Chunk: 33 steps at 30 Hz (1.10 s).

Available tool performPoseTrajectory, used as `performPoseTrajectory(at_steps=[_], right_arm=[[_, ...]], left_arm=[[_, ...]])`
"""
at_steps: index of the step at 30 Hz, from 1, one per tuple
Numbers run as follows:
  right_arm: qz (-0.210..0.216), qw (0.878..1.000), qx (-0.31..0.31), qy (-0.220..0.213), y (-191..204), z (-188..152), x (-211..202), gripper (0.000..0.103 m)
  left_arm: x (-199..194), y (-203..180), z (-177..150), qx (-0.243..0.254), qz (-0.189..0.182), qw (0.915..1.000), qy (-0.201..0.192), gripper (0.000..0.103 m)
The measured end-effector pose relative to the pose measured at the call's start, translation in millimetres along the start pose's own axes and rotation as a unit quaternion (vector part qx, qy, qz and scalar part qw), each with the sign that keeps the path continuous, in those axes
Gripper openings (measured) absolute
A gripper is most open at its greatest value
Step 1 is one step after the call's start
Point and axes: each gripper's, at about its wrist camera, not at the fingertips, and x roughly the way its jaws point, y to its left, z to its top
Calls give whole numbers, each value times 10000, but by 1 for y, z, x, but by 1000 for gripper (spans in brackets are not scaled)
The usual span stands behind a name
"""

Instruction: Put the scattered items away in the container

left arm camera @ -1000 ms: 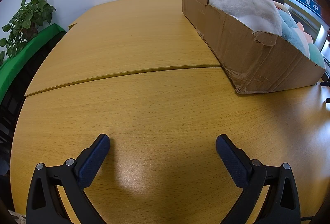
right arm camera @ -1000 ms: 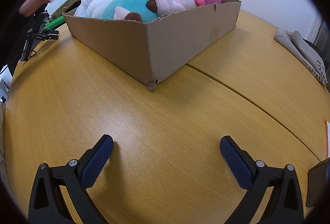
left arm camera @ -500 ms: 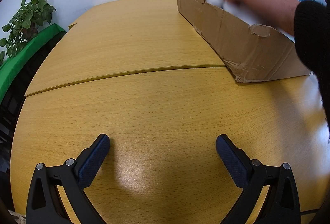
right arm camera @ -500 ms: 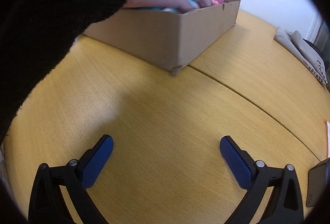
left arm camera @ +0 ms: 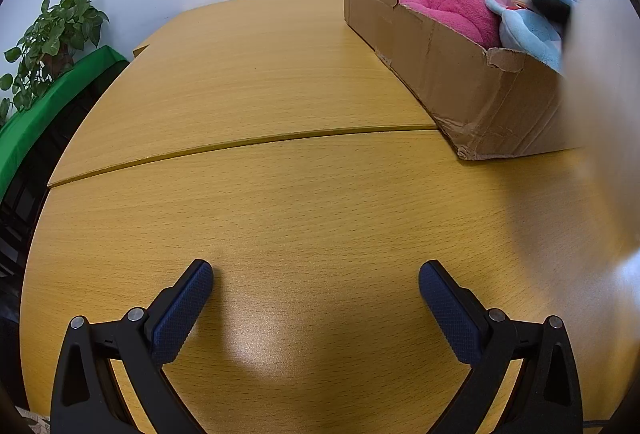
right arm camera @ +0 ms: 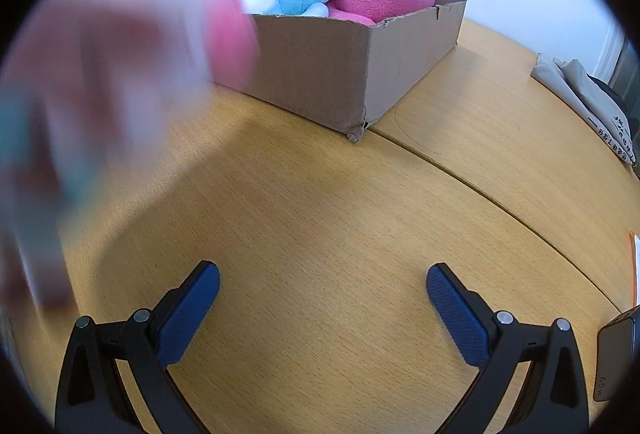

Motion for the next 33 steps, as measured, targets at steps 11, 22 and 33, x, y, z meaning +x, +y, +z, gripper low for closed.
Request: performPoseTrajectory(at_steps=[11, 22, 33], right_arm=[[-163, 9996, 232, 2, -9, -1, -1, 103], [-171, 9996, 238, 5, -8, 2, 1, 103], [-169, 9996, 238, 4, -8, 3, 2, 103]], left_arm=[[-1, -2, -1, 2, 1, 10000, 1, 103], [-2, -3, -3, 8, 0, 10000, 4, 103], [-3, -4, -5, 2, 2, 10000, 1, 103]])
